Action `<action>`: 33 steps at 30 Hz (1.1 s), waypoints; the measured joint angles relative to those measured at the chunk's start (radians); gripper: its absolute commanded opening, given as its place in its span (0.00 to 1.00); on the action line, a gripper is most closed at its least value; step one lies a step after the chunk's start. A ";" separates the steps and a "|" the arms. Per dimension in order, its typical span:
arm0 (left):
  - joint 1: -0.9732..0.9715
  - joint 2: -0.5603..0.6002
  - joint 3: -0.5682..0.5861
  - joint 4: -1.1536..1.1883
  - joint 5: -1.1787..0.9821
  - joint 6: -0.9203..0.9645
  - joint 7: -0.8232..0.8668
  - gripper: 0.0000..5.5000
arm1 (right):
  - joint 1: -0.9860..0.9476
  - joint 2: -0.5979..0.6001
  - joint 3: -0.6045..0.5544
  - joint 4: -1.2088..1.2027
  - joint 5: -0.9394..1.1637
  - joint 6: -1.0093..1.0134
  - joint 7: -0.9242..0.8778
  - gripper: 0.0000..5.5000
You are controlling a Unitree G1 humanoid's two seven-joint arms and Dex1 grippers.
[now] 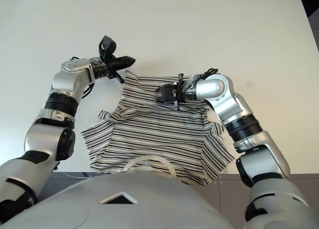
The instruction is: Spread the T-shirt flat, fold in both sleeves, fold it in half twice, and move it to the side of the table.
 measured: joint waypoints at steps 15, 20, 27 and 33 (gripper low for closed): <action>0.237 0.301 -0.188 -0.388 0.140 -0.024 -0.284 0.23 | 0.032 -0.005 -0.008 -0.029 -0.006 0.001 -0.041 0.27; 0.245 0.299 -0.187 -0.424 0.103 0.053 -0.300 0.27 | 0.032 -0.006 -0.008 -0.029 -0.006 0.001 -0.040 0.27; 0.235 0.249 -0.218 -0.376 0.124 0.028 -0.264 0.27 | 0.031 -0.006 -0.007 -0.028 -0.007 0.001 -0.040 0.27; 0.193 0.196 -0.230 -0.305 0.125 0.011 -0.248 0.24 | 0.028 -0.006 -0.003 -0.027 -0.009 0.001 -0.039 0.27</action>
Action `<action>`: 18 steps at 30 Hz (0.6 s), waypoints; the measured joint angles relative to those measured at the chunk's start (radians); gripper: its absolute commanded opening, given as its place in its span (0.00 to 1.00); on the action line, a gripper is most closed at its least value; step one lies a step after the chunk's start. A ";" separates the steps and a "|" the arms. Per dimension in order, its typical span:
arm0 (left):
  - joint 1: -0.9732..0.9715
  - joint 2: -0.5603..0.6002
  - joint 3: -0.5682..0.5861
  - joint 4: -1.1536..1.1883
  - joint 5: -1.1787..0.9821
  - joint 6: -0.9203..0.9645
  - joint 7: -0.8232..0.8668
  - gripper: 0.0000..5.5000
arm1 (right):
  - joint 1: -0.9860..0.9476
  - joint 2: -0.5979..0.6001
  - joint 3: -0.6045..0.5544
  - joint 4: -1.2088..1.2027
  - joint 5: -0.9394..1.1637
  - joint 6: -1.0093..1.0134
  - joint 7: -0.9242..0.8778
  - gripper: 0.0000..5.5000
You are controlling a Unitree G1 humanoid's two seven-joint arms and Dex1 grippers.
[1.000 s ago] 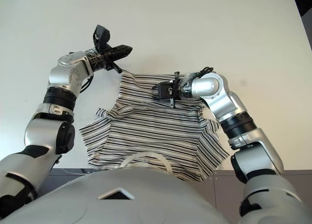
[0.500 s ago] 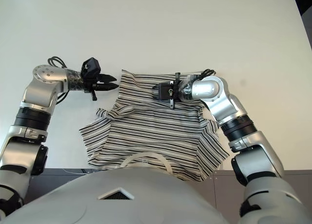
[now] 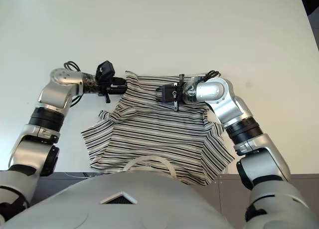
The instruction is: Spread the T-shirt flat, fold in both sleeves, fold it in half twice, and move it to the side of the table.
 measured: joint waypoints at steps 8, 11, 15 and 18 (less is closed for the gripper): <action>-0.056 -0.031 0.005 0.144 0.007 -0.098 0.022 0.05 | -0.004 0.000 0.004 0.001 -0.003 -0.001 0.000 0.27; -0.079 -0.044 0.010 0.198 0.008 -0.127 0.031 0.02 | -0.004 0.000 0.005 0.002 -0.004 -0.001 0.000 0.27; -0.121 -0.078 0.015 0.280 0.029 -0.186 0.092 0.02 | -0.005 0.000 0.006 0.002 -0.005 -0.001 -0.001 0.27; -0.155 -0.097 0.014 0.354 0.068 -0.268 0.166 0.02 | -0.004 0.000 0.006 -0.001 -0.008 0.000 -0.001 0.27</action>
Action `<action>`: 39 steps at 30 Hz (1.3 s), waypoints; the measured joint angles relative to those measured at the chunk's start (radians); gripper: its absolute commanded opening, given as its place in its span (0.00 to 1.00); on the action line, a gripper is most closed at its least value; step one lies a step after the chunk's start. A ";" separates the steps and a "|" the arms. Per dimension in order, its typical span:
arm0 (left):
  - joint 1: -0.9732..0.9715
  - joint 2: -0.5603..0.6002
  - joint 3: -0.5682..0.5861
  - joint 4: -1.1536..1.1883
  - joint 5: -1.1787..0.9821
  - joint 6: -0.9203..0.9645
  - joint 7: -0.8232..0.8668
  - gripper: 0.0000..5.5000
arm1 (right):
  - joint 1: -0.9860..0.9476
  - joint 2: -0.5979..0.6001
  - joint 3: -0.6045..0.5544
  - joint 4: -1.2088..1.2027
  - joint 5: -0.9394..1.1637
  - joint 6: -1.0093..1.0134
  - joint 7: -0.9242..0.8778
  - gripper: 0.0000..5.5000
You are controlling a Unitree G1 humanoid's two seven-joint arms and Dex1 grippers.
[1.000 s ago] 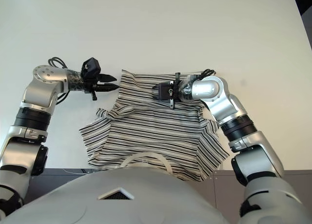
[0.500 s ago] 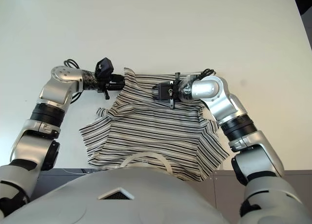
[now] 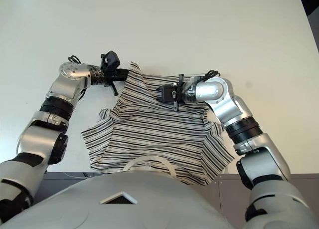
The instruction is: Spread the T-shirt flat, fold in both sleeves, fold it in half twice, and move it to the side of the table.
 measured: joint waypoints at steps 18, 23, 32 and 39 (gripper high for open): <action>-0.202 -0.069 0.172 0.245 0.025 -0.496 0.227 0.02 | 0.003 0.005 0.015 -0.020 -0.040 -0.009 -0.052 0.27; -0.101 0.034 0.134 0.211 0.084 -0.671 0.160 0.02 | 0.007 0.004 0.017 -0.024 -0.042 -0.010 -0.062 0.27; -0.054 0.134 -0.107 0.234 0.458 -0.784 0.360 0.15 | 0.010 0.003 0.017 -0.031 -0.052 -0.010 -0.067 0.27; -0.116 0.163 -0.170 0.274 0.615 -0.660 0.640 0.26 | 0.010 0.002 0.016 -0.032 -0.052 -0.010 -0.067 0.27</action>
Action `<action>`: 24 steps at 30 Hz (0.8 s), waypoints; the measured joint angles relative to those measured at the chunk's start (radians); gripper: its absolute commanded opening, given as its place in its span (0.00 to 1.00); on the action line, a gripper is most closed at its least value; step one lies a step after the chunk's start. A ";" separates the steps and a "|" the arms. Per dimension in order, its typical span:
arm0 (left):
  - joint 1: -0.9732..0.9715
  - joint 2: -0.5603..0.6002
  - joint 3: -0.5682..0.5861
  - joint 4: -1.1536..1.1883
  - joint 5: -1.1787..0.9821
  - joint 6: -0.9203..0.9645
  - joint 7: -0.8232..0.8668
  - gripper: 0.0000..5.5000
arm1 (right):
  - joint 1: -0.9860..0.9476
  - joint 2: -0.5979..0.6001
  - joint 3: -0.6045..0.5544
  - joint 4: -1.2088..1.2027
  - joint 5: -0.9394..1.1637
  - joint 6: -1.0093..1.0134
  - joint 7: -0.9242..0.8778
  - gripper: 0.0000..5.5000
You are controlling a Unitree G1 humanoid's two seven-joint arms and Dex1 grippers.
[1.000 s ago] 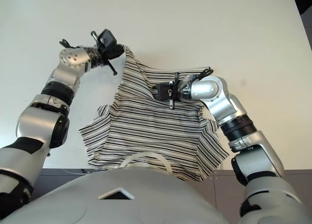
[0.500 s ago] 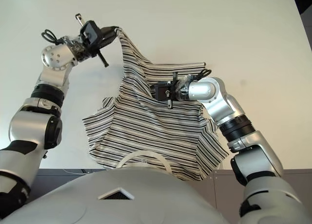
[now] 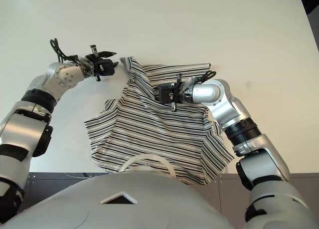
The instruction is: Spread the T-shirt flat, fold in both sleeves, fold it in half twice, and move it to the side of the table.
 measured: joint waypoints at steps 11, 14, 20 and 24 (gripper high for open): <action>0.147 -0.051 0.032 -0.686 -0.331 0.047 -0.247 0.26 | 0.038 -0.015 -0.133 -0.069 0.110 0.193 0.054 0.27; 0.241 -0.043 0.000 -0.847 -0.354 0.146 -0.341 0.26 | 0.031 -0.024 -0.197 -0.081 0.135 0.230 0.057 0.27; 0.329 0.049 -0.068 -0.959 -0.344 0.268 -0.537 0.26 | 0.005 -0.071 -0.267 -0.002 0.081 0.198 0.002 0.27; 0.384 0.127 -0.116 -0.962 -0.328 0.269 -0.648 0.26 | 0.045 -0.092 -0.237 0.054 0.033 0.128 0.001 0.27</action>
